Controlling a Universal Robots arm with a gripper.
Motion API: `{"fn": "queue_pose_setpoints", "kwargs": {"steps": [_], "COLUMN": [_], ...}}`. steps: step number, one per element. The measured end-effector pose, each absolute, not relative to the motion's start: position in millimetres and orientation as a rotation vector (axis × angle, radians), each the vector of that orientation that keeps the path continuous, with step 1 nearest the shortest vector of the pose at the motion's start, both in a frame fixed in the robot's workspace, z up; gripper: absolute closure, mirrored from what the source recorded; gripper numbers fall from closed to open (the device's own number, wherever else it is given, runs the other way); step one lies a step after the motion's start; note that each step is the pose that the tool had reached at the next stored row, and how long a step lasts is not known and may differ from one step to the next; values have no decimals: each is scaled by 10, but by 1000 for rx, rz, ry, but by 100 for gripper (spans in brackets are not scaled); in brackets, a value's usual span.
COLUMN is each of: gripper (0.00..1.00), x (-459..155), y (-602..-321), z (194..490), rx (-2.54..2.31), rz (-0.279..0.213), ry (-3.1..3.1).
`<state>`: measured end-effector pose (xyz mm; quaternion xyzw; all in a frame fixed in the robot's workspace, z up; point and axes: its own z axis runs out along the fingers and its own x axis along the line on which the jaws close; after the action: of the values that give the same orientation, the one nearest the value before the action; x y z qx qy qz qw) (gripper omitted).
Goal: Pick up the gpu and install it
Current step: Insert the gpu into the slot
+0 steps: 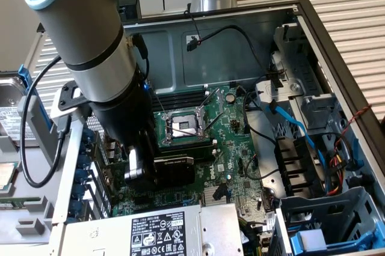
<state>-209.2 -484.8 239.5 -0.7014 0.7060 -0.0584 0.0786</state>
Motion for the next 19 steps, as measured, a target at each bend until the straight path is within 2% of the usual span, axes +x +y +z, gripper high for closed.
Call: {"fn": "queue_pose_setpoints", "kwargs": {"steps": [19], "gripper": [45], "x": [-2092], "y": [-4848], "z": [2745], "rx": [-2100], "rz": [-175], "ry": [2113]}}
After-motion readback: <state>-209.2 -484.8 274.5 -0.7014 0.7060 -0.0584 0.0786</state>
